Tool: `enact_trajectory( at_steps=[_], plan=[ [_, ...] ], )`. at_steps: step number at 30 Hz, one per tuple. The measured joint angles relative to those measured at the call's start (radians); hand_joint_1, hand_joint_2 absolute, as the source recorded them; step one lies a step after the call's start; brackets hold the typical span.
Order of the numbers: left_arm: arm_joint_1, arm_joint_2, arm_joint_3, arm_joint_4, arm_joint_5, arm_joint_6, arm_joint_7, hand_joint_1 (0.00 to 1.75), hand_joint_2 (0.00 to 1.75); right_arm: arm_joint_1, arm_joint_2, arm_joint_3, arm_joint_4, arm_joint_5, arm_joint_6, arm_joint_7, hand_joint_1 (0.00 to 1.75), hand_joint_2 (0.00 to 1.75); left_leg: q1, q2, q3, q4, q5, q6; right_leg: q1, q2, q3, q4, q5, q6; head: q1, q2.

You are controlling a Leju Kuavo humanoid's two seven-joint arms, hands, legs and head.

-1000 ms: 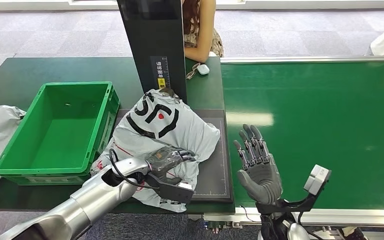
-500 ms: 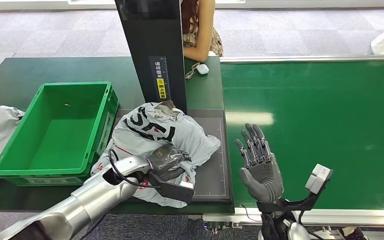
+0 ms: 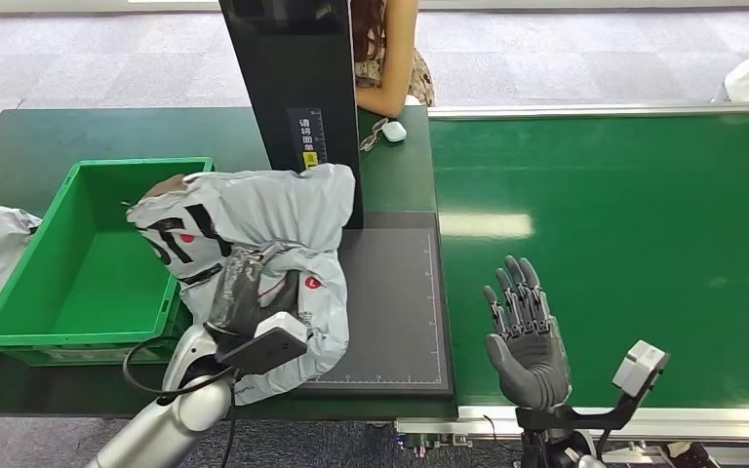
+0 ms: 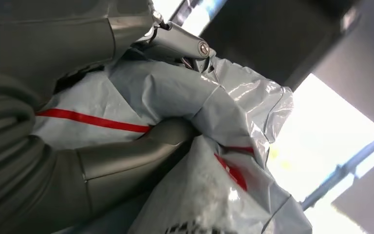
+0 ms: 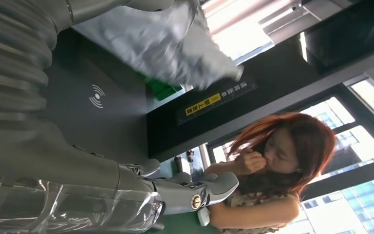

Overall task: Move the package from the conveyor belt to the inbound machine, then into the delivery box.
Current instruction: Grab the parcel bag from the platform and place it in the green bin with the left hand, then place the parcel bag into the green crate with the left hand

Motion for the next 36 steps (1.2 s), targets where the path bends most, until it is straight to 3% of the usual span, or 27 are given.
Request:
enact_trajectory(
  at_steps=[5,9,14,17,22,24,27,30,36],
  plan=[
    [0.162,-0.019,0.177,-0.253,0.108,0.158,-0.176,1.75,1.75,0.006,0.0,-0.001,-0.001,-0.002,-0.018,-0.005,0.0,1.75,0.0,0.0,0.0,0.0,-0.001,0.0,0.0,0.0,-0.001,0.0,-0.001,0.0,0.0,0.0],
    [0.261,-0.039,0.282,-0.415,0.165,0.213,-0.281,1.75,1.75,0.008,0.0,-0.001,-0.001,-0.004,-0.017,-0.005,0.0,1.75,0.0,0.0,-0.001,0.0,-0.002,0.0,0.0,0.0,-0.001,0.0,-0.002,-0.001,0.0,0.0],
    [0.324,-0.076,0.385,-0.545,0.189,0.218,-0.327,1.75,1.75,0.007,0.0,-0.001,0.0,-0.004,-0.003,-0.001,0.0,1.75,0.0,0.0,-0.001,0.0,-0.002,0.0,0.0,-0.001,0.0,0.0,-0.002,-0.001,0.0,0.0],
    [0.309,-0.09,0.456,-0.574,0.179,0.216,-0.292,1.75,1.75,-0.001,0.001,-0.001,0.003,-0.002,0.012,0.006,0.0,1.75,0.0,-0.001,-0.001,0.0,-0.001,0.0,0.0,-0.001,0.0,0.0,-0.002,-0.001,0.0,0.0],
    [0.223,-0.09,0.58,-0.556,0.114,0.167,-0.15,1.64,1.75,-0.014,0.005,-0.001,0.011,-0.001,0.023,0.013,0.0,1.75,0.001,-0.001,0.0,0.0,-0.001,0.0,0.001,-0.002,0.0,0.0,-0.002,-0.001,0.0,0.0],
    [0.148,-0.08,0.614,-0.495,0.048,0.09,-0.03,1.64,1.75,-0.015,0.005,-0.001,0.013,-0.002,0.024,0.013,0.0,1.75,0.001,-0.004,0.0,0.0,0.001,-0.001,0.001,-0.005,0.0,0.0,-0.002,-0.001,0.0,0.0],
    [-0.021,-0.049,0.648,-0.319,-0.087,-0.058,0.152,1.54,1.75,-0.015,0.005,-0.002,0.013,-0.004,0.023,0.013,0.0,1.75,0.001,-0.007,0.0,0.0,0.003,-0.001,0.001,-0.007,0.0,0.0,0.0,-0.002,0.0,0.0],
    [-0.194,-0.015,0.652,-0.103,-0.236,-0.195,0.276,1.49,1.75,-0.014,0.009,-0.006,0.01,-0.004,0.023,0.018,0.0,1.75,0.001,-0.003,0.0,0.0,0.004,-0.002,0.001,-0.004,-0.001,0.001,0.003,-0.003,0.0,0.0],
    [-0.449,0.055,0.603,0.328,-0.44,-0.461,0.398,1.64,1.75,-0.015,0.024,-0.038,-0.007,0.008,0.027,0.044,0.0,1.75,0.001,0.001,0.0,0.0,0.005,-0.002,0.001,0.001,-0.002,0.001,0.004,-0.003,0.0,0.0]
  ],
)
